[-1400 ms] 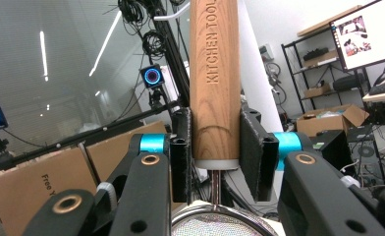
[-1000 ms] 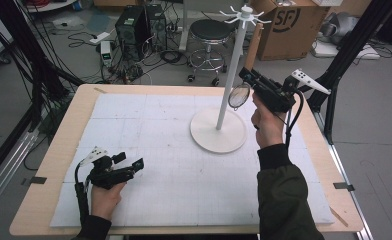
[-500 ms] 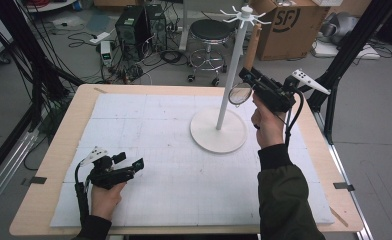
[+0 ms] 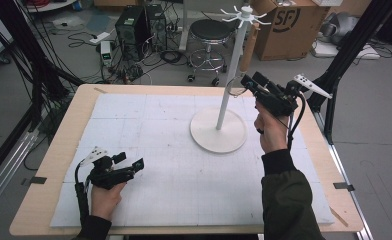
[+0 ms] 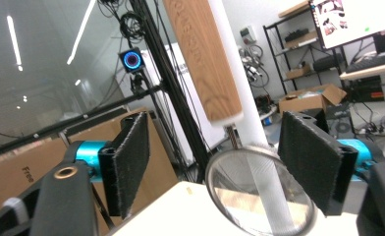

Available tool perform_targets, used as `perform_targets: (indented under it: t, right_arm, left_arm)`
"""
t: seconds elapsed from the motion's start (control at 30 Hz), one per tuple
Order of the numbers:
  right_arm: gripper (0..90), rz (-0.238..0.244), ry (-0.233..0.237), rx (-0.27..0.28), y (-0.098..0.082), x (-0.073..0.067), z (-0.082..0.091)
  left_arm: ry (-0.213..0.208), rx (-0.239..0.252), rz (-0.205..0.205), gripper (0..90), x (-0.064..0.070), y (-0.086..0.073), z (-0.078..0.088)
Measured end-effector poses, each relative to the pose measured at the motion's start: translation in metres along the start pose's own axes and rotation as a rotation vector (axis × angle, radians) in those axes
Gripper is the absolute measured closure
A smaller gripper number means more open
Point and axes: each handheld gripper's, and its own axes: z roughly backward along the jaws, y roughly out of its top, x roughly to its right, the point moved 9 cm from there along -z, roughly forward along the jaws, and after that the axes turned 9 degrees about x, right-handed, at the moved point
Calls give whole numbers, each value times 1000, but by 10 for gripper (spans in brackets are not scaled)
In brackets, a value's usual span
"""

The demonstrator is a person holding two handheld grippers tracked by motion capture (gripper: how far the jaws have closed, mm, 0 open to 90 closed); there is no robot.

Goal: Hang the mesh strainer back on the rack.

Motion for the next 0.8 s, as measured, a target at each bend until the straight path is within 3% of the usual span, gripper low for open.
perform_targets:
  t: [0.17,0.6,0.8]
  right_arm:
    - [203,4,0,-46,-9,1,16]
    - [176,12,-28,-115,-36,4,47]
    - [160,15,-21,-155,-57,2,56]
  left_arm:
    - [-3,-2,-9,118,2,0,1]
    - [-14,-3,-24,118,8,0,-1]
    - [-17,-5,-23,118,9,-1,-1]
